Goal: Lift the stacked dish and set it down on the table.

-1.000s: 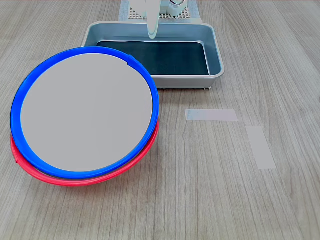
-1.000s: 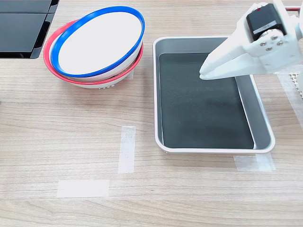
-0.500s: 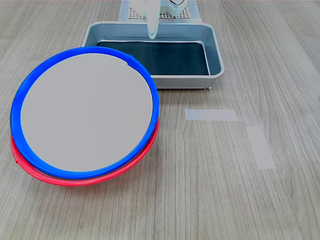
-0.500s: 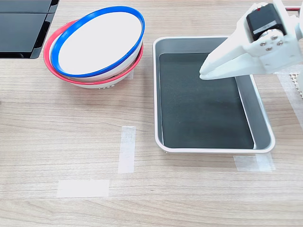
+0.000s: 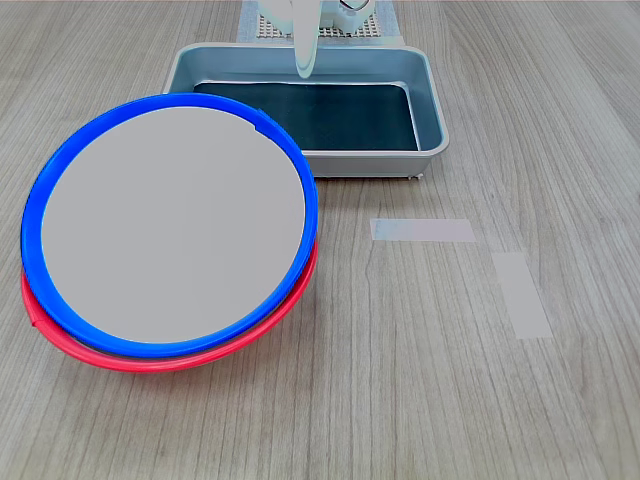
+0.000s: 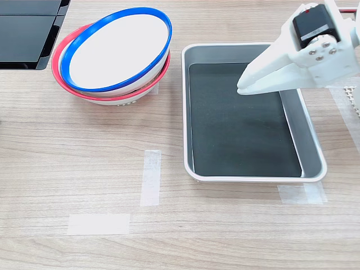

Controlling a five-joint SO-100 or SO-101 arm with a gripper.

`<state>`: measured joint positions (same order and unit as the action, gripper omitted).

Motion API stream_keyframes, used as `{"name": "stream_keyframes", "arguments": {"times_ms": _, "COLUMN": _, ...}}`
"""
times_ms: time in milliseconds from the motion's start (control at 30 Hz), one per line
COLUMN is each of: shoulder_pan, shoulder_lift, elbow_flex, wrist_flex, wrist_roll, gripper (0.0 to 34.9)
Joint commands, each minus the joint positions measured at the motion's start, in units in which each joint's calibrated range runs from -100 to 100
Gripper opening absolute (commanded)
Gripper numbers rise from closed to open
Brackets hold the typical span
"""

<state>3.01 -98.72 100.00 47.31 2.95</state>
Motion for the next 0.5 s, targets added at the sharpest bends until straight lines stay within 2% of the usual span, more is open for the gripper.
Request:
{"name": "stream_keyframes", "arguments": {"times_ms": 0, "shoulder_pan": -0.23, "shoulder_lift": -0.34, "elbow_flex": 0.00, "wrist_flex": 0.19, "wrist_roll": 0.29, "gripper": 0.3}}
{"name": "stream_keyframes", "arguments": {"times_ms": 167, "shoulder_pan": -5.22, "shoulder_lift": -0.34, "elbow_flex": 0.00, "wrist_flex": 0.77, "wrist_roll": 3.81, "gripper": 0.3}}
{"name": "stream_keyframes", "arguments": {"times_ms": 267, "shoulder_pan": -3.15, "shoulder_lift": 0.09, "elbow_flex": -0.18, "wrist_flex": 1.35, "wrist_roll": 2.10, "gripper": 0.3}}
{"name": "stream_keyframes", "arguments": {"times_ms": 400, "shoulder_pan": -0.04, "shoulder_lift": 9.13, "elbow_flex": -9.47, "wrist_flex": -1.79, "wrist_roll": 2.59, "gripper": 0.3}}
{"name": "stream_keyframes", "arguments": {"times_ms": 467, "shoulder_pan": 1.84, "shoulder_lift": 17.91, "elbow_flex": -16.48, "wrist_flex": -4.35, "wrist_roll": 3.22, "gripper": 4.4}}
